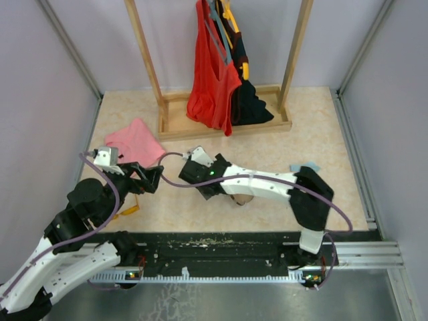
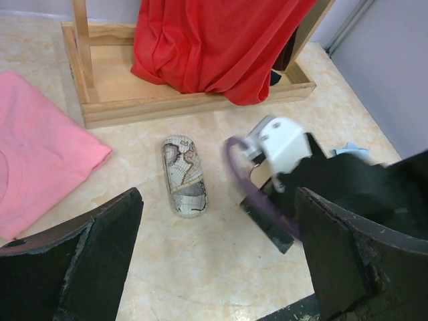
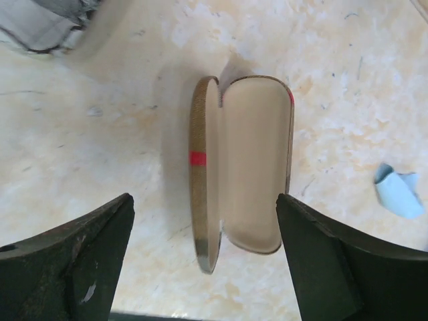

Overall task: Organize the sunglasses
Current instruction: Place the sunglasses case at the center of the board, then adjust the sunglasses case at the center of the board.

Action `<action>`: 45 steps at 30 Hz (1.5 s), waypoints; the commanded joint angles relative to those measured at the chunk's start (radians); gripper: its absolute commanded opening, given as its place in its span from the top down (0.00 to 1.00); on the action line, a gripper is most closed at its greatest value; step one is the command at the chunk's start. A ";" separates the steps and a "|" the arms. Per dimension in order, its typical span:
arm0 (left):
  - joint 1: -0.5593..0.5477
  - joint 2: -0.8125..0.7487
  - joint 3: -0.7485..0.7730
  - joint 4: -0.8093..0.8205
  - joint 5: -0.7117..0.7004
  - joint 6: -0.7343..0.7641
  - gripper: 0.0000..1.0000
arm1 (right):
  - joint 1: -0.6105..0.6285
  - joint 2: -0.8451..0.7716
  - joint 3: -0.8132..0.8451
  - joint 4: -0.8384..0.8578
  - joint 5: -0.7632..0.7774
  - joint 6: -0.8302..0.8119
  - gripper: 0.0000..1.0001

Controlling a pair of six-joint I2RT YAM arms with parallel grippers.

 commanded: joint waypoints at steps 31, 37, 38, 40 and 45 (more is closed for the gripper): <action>-0.008 0.338 -0.154 0.162 0.251 -0.251 0.00 | -0.709 -0.320 -0.514 0.598 -1.080 -0.191 0.44; -0.007 0.320 -0.164 0.159 0.249 -0.249 0.00 | -0.709 -0.316 -0.537 0.626 -1.082 -0.169 0.57; -0.007 0.318 -0.166 0.161 0.249 -0.250 0.00 | -0.709 -0.318 -0.544 0.633 -1.081 -0.162 0.59; -0.007 0.312 -0.170 0.165 0.248 -0.249 0.00 | -0.709 -0.320 -0.558 0.644 -1.077 -0.147 0.61; -0.007 0.291 -0.187 0.174 0.246 -0.246 0.00 | -0.709 -0.323 -0.581 0.658 -1.064 -0.124 0.64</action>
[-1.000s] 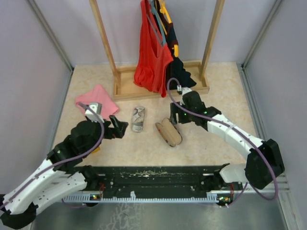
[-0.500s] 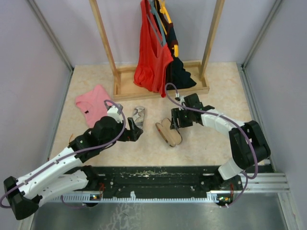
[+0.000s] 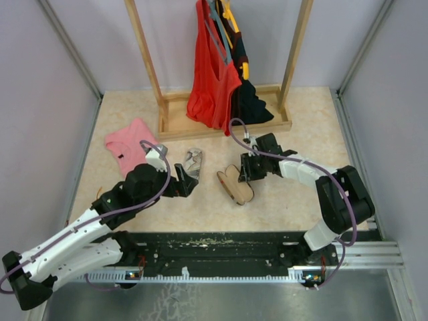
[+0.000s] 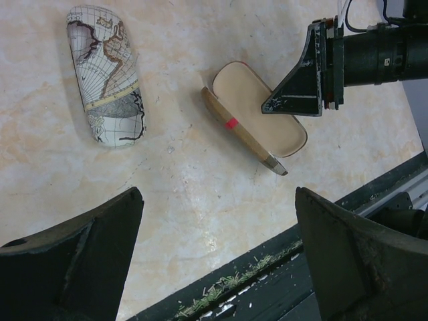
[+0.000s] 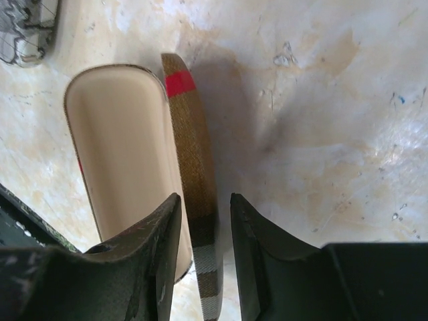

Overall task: Organize the sunglasses
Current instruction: Adjust the sunglasses case at the center of the board.

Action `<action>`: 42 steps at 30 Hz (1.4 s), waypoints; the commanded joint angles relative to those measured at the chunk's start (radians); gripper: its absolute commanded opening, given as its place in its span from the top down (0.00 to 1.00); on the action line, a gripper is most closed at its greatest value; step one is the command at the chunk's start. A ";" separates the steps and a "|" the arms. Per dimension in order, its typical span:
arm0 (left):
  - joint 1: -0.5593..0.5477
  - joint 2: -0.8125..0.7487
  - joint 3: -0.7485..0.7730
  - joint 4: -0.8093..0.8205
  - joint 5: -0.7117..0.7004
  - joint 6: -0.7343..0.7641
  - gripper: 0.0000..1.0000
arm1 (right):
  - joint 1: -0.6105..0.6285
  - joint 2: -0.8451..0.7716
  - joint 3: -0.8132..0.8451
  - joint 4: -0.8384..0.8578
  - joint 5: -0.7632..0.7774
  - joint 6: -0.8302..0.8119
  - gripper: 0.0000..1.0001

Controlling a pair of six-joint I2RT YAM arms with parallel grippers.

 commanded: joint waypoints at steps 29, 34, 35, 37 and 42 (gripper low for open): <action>-0.005 -0.023 -0.019 -0.034 -0.110 -0.050 0.00 | 0.075 -0.230 -0.163 0.275 0.441 0.434 0.85; -0.003 0.036 0.006 -0.080 -0.125 -0.059 0.00 | 0.100 -0.151 -0.122 0.278 0.471 0.439 0.85; -0.003 0.046 0.005 -0.082 -0.121 -0.061 0.00 | 0.104 -0.141 -0.117 0.283 0.477 0.440 0.85; -0.005 0.061 0.002 -0.080 -0.108 -0.062 0.00 | 0.108 -0.118 -0.109 0.287 0.485 0.435 0.85; -0.002 0.108 0.001 -0.091 -0.078 -0.072 0.00 | 0.124 -0.076 -0.083 0.279 0.506 0.418 0.83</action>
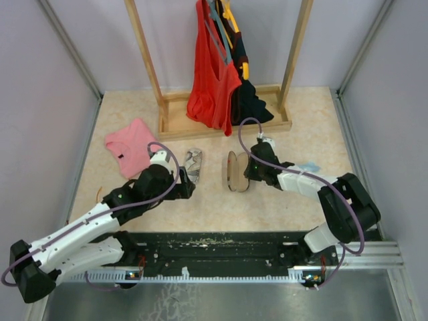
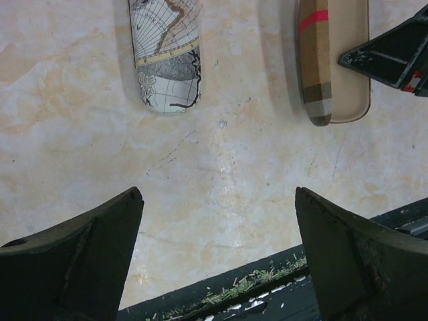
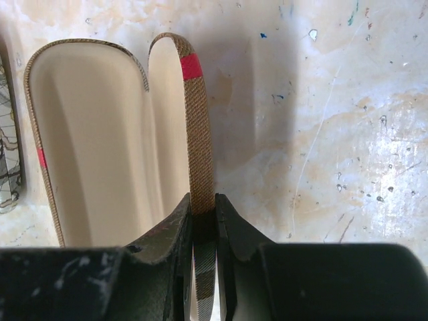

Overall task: Organize the sunglasses
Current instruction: Adjust the sunglasses case at the center of the board.

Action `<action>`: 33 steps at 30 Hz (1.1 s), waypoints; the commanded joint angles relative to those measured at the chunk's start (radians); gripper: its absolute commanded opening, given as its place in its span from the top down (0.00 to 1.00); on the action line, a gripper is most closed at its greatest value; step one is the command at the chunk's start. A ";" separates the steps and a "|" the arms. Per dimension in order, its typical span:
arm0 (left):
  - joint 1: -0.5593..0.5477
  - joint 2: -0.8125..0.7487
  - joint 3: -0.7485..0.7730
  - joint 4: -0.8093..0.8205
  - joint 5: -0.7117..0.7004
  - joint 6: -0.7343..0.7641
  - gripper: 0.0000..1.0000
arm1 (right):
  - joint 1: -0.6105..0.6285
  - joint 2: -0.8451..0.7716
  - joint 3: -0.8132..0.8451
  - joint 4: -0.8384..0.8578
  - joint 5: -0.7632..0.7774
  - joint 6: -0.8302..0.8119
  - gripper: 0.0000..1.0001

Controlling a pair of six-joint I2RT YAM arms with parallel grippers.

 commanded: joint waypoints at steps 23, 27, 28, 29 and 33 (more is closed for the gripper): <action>0.051 0.094 0.062 -0.046 0.022 -0.062 0.00 | 0.003 -0.311 0.076 -0.166 0.121 -0.089 0.37; 0.059 0.094 0.074 -0.069 -0.025 -0.058 0.00 | -0.023 -0.409 0.050 -0.244 0.185 -0.051 0.36; 0.060 0.098 0.080 -0.092 -0.051 -0.066 0.00 | -0.033 -0.432 0.041 -0.260 0.194 -0.045 0.36; 0.061 0.101 0.083 -0.118 -0.075 -0.076 0.00 | -0.045 -0.455 0.031 -0.272 0.208 -0.036 0.36; 0.070 0.103 0.102 -0.173 -0.112 -0.107 0.00 | -0.107 -0.523 0.010 -0.353 0.326 0.010 0.35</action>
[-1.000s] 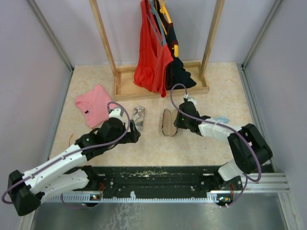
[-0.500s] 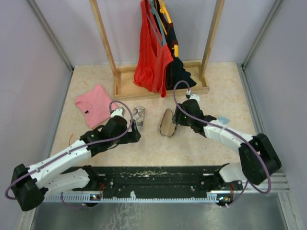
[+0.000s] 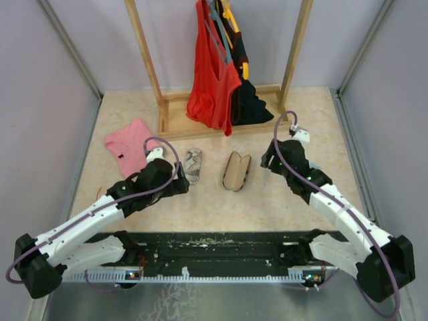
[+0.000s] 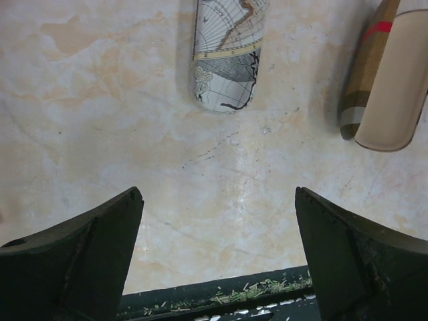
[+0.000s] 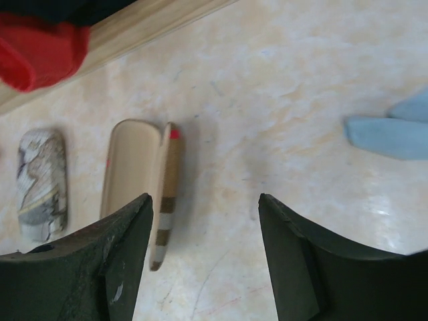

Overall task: Organize the sunglasses
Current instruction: Adjust the sunglasses case at the center of the board, then pick up the glasses cleaning cloth from the center of the board.

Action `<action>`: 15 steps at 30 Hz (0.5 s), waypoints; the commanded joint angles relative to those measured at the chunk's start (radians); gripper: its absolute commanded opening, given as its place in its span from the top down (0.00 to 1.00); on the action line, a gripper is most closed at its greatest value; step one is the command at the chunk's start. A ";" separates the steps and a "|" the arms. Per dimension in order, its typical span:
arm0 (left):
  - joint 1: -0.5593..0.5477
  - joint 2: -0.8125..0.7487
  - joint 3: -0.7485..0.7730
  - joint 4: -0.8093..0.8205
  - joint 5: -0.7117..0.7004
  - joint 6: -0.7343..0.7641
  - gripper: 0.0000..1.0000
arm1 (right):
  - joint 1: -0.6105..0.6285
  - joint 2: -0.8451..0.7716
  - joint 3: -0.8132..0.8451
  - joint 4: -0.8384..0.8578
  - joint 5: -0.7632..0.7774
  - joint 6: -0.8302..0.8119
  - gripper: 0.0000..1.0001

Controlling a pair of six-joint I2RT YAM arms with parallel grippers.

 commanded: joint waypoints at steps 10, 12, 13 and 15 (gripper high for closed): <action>0.011 -0.071 0.011 -0.040 -0.053 -0.001 0.00 | -0.312 0.057 0.002 -0.128 0.189 0.001 0.36; 0.011 -0.091 -0.006 -0.020 -0.025 0.014 0.00 | -0.354 0.092 -0.006 -0.087 0.147 -0.012 0.36; 0.011 -0.100 -0.017 -0.001 -0.002 0.031 0.00 | -0.372 0.119 -0.007 -0.070 0.119 -0.016 0.36; 0.012 -0.117 -0.039 0.026 0.024 0.049 0.00 | -0.403 0.162 0.000 -0.047 0.077 -0.019 0.38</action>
